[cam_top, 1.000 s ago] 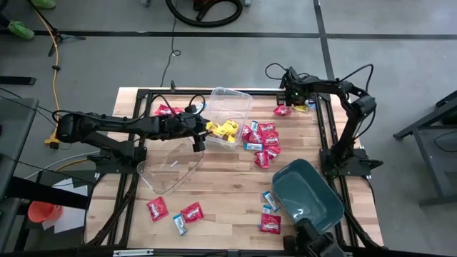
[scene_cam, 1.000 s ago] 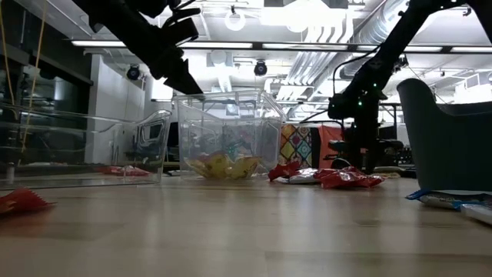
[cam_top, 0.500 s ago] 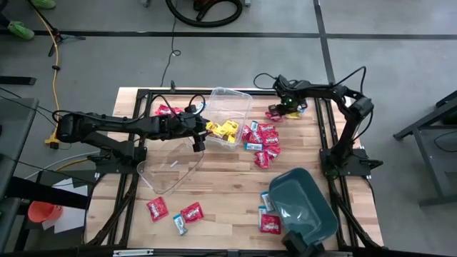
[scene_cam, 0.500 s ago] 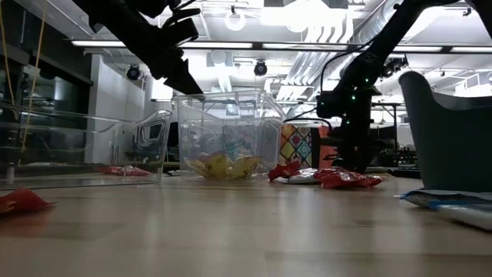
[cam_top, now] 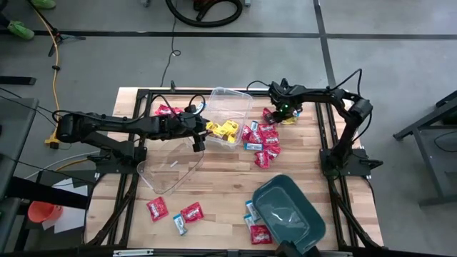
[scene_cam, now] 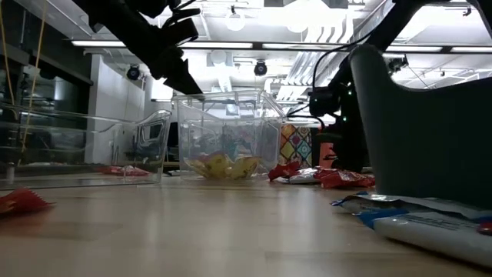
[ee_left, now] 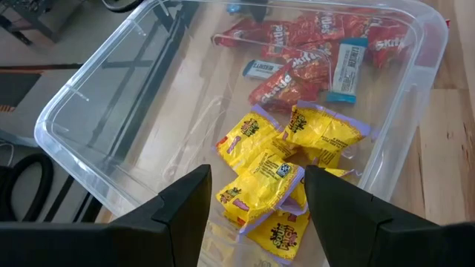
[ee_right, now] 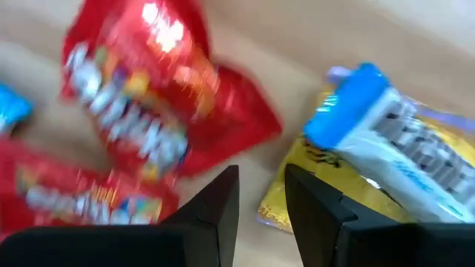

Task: Sort candy
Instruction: Adjust the candy packs, then put the yellow candy into the transparent container

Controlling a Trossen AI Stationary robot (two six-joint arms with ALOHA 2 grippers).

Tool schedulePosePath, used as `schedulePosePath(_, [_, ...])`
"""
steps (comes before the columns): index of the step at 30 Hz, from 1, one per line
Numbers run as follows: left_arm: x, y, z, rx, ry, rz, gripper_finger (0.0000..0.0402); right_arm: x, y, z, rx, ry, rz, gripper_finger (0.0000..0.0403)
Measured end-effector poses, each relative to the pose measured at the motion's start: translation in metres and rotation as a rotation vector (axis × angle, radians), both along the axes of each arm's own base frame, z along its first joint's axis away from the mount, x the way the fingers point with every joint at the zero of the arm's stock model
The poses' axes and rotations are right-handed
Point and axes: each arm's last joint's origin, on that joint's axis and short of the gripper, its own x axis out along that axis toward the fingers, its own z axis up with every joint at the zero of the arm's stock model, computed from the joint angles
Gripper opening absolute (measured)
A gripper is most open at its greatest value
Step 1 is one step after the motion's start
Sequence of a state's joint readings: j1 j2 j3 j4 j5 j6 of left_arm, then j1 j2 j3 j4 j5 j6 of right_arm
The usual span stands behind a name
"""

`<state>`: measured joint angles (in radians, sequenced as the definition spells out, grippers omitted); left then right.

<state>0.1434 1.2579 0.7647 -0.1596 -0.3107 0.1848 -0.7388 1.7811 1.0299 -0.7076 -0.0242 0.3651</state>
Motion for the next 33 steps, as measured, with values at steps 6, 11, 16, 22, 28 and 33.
schedulePosePath(6, [0.000, 0.000, 0.000, 0.000, 0.000, 0.000, 0.0205, -0.009, 0.005, 0.034, -0.089, -0.041, -0.012, 0.0105])
schedulePosePath(11, [0.000, 0.000, 0.000, 0.000, 0.000, 0.000, 0.0205, -0.019, 0.012, 0.057, -0.141, -0.043, -0.033, 0.0105])
schedulePosePath(16, [0.000, 0.000, 0.000, -0.001, 0.000, -0.001, 0.0205, -0.013, 0.023, 0.058, -0.164, -0.009, -0.034, 0.0105])
schedulePosePath(22, [0.000, 0.000, 0.000, -0.001, 0.000, 0.000, 0.0205, 0.007, 0.042, 0.051, -0.364, 0.125, -0.117, 0.0105])
schedulePosePath(28, [0.000, 0.000, 0.000, -0.001, 0.000, 0.000, 0.0205, 0.025, 0.059, 0.029, -0.392, 0.192, -0.132, 0.0105])
schedulePosePath(33, [0.000, 0.000, 0.000, -0.002, 0.000, 0.000, 0.0205, 0.032, 0.059, 0.002, -0.393, 0.288, -0.116, 0.0105])
